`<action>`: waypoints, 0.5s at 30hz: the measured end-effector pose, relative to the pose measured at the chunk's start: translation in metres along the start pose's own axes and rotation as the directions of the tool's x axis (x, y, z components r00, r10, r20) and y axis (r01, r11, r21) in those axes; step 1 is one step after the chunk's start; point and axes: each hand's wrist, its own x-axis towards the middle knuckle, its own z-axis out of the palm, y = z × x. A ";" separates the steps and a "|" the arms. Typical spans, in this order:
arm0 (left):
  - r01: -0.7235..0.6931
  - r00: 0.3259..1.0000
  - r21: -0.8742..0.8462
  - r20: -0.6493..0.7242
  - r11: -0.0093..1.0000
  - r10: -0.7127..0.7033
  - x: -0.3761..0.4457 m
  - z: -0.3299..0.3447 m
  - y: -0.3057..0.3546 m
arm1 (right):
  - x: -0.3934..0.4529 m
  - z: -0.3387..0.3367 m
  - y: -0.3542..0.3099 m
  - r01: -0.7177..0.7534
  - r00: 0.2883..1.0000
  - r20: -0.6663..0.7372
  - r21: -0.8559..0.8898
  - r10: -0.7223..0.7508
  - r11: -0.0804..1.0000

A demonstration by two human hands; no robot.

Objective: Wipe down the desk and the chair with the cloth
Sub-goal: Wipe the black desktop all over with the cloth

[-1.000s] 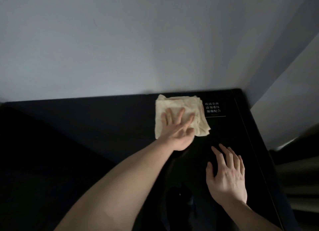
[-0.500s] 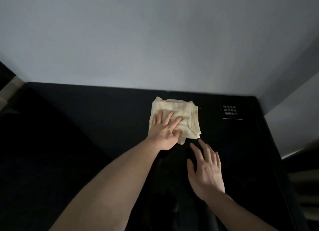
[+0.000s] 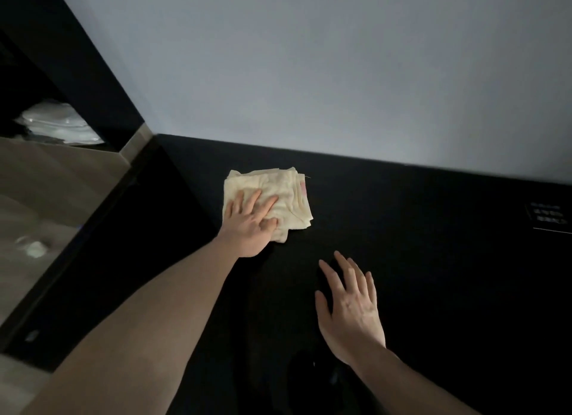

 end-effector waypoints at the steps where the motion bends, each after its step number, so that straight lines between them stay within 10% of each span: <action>1: 0.022 1.000 0.005 0.001 1.000 -0.022 0.001 -0.002 -0.022 | 0.005 0.009 -0.013 0.005 1.000 0.004 0.005 -0.005 1.000; 15: 0.296 0.955 -0.016 0.017 0.955 -0.296 0.026 -0.061 -0.244 | 0.018 0.057 -0.053 -0.056 0.996 -0.076 -0.105 0.049 0.993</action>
